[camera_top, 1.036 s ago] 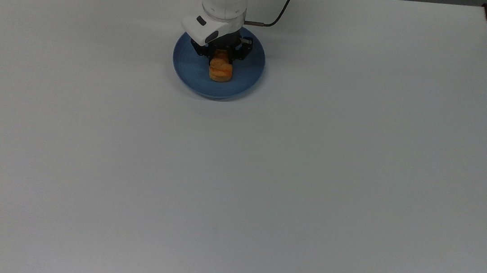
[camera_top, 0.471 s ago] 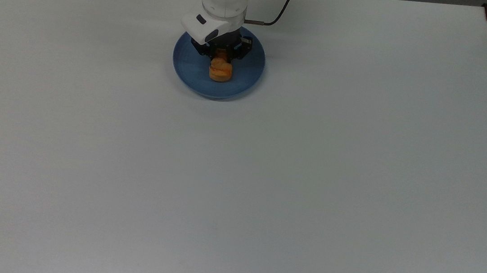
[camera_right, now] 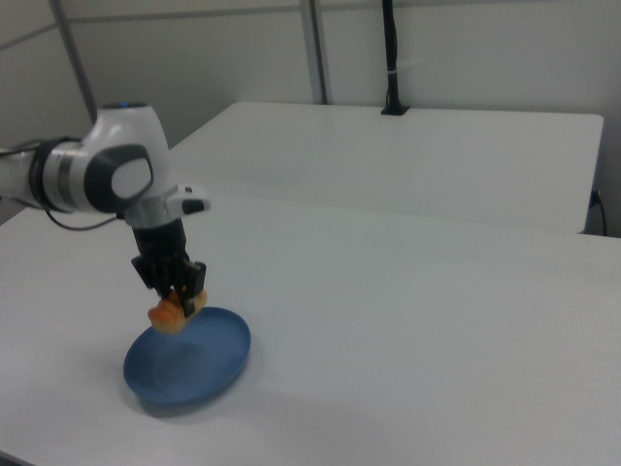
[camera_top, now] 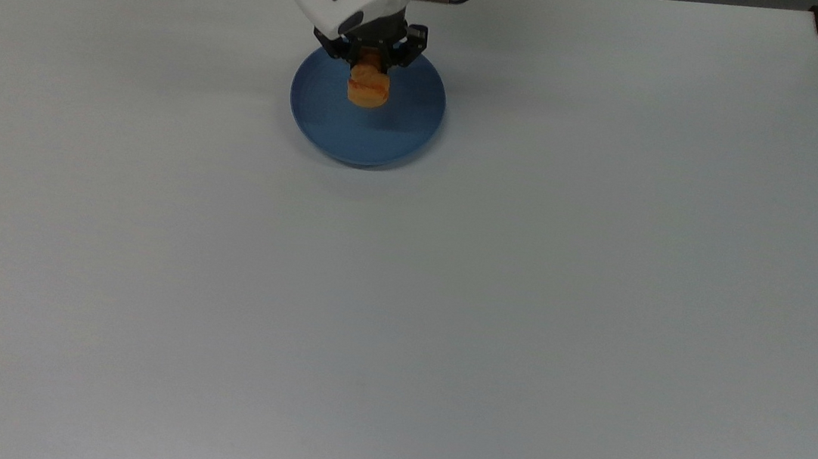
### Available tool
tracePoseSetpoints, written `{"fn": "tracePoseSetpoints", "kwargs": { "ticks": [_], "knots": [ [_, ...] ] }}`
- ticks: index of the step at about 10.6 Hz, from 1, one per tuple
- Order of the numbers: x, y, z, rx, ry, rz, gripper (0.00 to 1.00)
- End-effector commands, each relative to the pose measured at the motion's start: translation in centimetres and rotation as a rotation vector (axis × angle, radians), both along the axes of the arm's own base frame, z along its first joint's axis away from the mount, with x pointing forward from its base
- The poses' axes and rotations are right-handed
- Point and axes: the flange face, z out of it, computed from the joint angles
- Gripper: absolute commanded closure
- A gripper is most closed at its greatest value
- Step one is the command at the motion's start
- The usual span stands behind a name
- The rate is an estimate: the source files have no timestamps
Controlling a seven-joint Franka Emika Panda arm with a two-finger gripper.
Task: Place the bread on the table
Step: 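Carry the held bread roll away from the plate and lower it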
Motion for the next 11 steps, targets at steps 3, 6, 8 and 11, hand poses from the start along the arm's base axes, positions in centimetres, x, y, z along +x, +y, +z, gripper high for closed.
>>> {"fn": "tracePoseSetpoints", "kwargs": {
  "ticks": [3,6,8,11],
  "knots": [
    [2.2,-0.1,12.6,-0.013,-0.044,-0.026,0.62],
    [2.6,1.3,14.9,0.003,-0.084,-0.022,0.62],
    [2.4,6.7,14.4,0.004,-0.094,-0.022,0.62],
    [2.4,15.7,11.1,0.015,-0.123,-0.014,0.62]
  ]
}}
